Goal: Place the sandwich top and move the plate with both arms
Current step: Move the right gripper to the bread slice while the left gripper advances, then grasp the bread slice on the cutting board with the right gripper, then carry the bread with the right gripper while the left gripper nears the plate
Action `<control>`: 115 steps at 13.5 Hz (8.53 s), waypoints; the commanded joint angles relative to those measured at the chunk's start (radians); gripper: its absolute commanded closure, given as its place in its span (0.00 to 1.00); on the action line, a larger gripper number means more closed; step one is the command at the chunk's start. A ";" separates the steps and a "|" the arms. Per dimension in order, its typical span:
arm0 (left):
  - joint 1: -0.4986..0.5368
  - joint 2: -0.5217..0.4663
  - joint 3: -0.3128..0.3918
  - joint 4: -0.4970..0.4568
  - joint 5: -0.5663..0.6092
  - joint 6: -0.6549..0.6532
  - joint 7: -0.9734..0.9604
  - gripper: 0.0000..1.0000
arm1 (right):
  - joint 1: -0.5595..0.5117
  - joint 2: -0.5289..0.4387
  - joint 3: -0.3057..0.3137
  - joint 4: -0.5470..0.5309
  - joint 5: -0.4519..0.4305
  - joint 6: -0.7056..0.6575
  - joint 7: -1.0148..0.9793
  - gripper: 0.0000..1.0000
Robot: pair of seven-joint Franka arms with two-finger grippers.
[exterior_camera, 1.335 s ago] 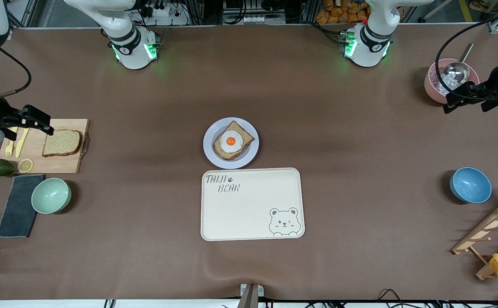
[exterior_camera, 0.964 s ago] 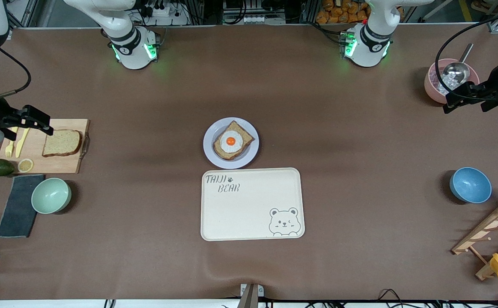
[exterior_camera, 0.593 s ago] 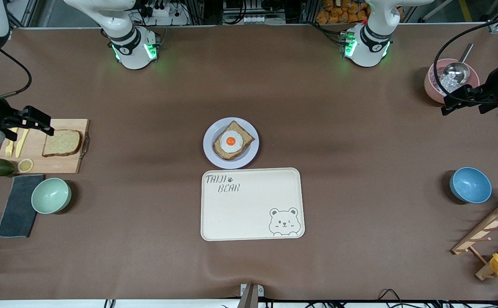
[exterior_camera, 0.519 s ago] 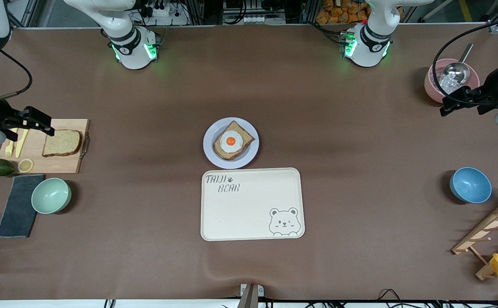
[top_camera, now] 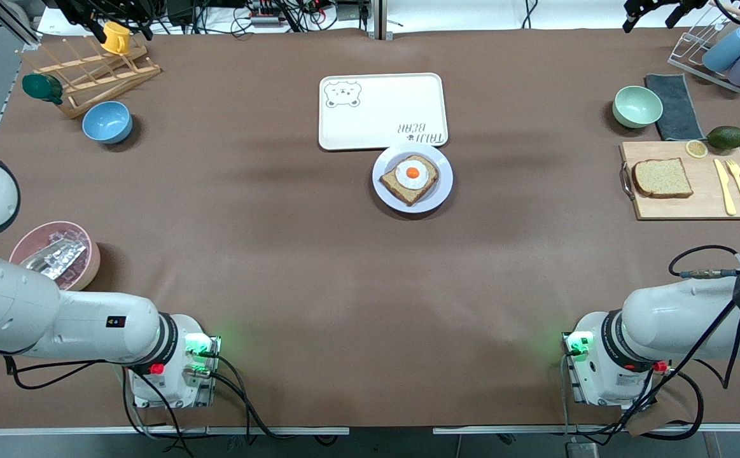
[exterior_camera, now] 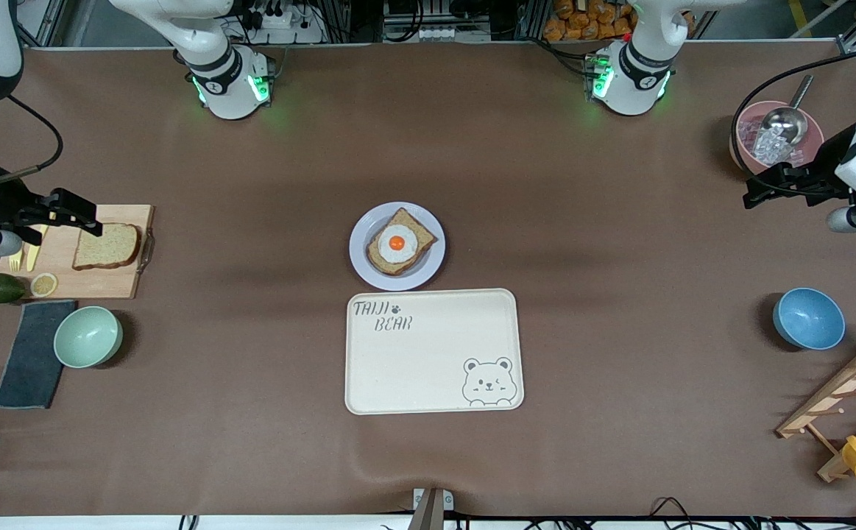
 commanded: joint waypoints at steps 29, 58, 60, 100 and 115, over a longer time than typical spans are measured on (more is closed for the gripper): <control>-0.033 0.136 -0.124 -0.238 -0.264 0.359 -0.021 0.00 | -0.066 0.131 -0.002 -0.138 -0.008 0.144 -0.007 0.00; 0.056 0.136 -0.135 -0.233 -0.523 0.318 0.002 0.00 | -0.589 0.407 -0.001 -0.290 0.091 0.448 -0.645 0.31; 0.078 0.135 -0.135 -0.225 -0.525 0.318 0.004 0.00 | -0.600 0.409 -0.001 -0.322 0.095 0.486 -0.645 0.32; 0.013 0.257 -0.174 -0.218 -0.847 0.381 0.051 0.00 | -0.203 0.365 0.008 -0.154 0.433 0.138 -0.388 1.00; 0.043 0.256 -0.174 -0.241 -0.913 0.367 0.086 0.00 | 0.210 0.214 0.007 -0.374 0.682 0.357 -0.208 1.00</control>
